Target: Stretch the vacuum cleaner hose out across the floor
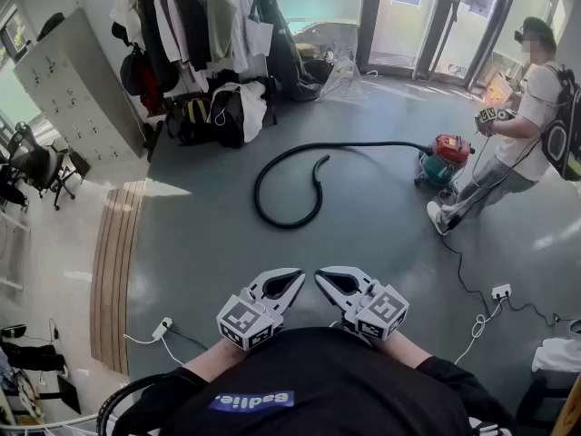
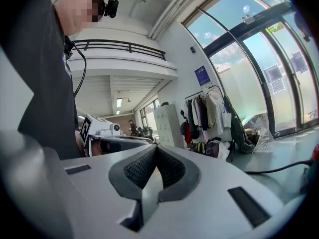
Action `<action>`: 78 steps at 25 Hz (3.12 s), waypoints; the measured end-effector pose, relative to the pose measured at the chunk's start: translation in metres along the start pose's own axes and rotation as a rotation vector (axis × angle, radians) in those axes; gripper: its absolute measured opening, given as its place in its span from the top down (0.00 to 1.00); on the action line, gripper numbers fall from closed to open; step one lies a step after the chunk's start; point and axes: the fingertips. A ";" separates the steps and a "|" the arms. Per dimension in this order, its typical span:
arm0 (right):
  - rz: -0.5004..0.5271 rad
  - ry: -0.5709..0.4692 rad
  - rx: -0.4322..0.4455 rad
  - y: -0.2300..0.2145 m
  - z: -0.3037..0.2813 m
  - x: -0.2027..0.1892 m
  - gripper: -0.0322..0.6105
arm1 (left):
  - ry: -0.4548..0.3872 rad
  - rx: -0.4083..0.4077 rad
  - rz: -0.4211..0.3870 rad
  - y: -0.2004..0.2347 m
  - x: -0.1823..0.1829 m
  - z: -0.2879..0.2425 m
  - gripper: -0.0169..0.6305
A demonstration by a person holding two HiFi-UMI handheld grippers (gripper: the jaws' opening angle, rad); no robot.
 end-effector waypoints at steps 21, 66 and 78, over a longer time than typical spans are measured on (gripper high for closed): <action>-0.068 -0.011 0.060 -0.062 0.066 -0.020 0.94 | -0.008 0.115 0.006 -0.026 -0.006 -0.074 0.96; -0.096 0.091 0.013 -0.287 -0.229 0.025 0.94 | -0.044 0.158 0.062 0.347 0.109 -0.103 0.96; -0.133 0.114 0.109 -0.435 -0.214 0.013 0.94 | 0.018 0.298 0.060 0.393 0.127 -0.223 0.96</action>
Point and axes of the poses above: the fingertips, and each gripper's own axes: z backward along the fingers, y to its left, x out of its top, and after that the axes turned 6 degrees about z, right-handed
